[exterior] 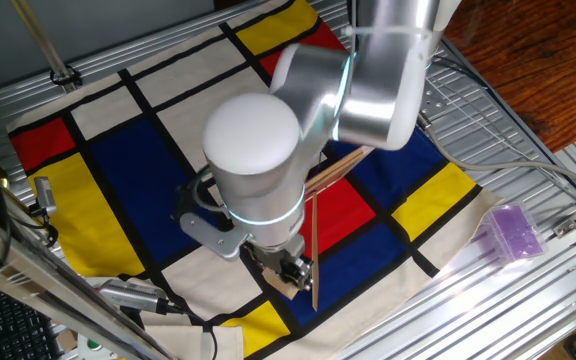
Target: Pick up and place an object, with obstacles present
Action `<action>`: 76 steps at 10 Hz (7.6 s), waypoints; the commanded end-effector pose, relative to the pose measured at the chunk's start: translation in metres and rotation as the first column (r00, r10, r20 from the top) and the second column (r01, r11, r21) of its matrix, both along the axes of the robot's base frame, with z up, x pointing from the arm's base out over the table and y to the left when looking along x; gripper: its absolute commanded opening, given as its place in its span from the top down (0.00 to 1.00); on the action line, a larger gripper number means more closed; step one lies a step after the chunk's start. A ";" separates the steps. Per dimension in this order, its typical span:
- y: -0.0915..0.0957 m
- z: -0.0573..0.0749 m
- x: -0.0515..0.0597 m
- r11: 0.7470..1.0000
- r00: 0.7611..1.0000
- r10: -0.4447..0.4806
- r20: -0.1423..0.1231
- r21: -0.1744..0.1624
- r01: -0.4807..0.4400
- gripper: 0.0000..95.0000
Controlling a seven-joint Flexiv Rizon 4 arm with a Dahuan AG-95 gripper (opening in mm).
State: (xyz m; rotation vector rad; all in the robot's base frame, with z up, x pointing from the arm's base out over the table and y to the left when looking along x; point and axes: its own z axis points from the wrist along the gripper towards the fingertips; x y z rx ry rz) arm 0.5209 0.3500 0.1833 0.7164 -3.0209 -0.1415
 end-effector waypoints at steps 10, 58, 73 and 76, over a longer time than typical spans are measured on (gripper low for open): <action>0.009 -0.034 0.015 1.000 1.000 -0.007 0.015 -0.030 0.007 1.00; 0.009 -0.106 0.024 0.997 0.996 0.064 0.057 -0.039 -0.061 0.60; 0.010 -0.011 0.017 0.999 1.000 0.006 -0.002 -0.037 -0.006 1.00; 0.012 0.021 0.006 0.999 0.999 0.000 -0.046 -0.044 -0.002 1.00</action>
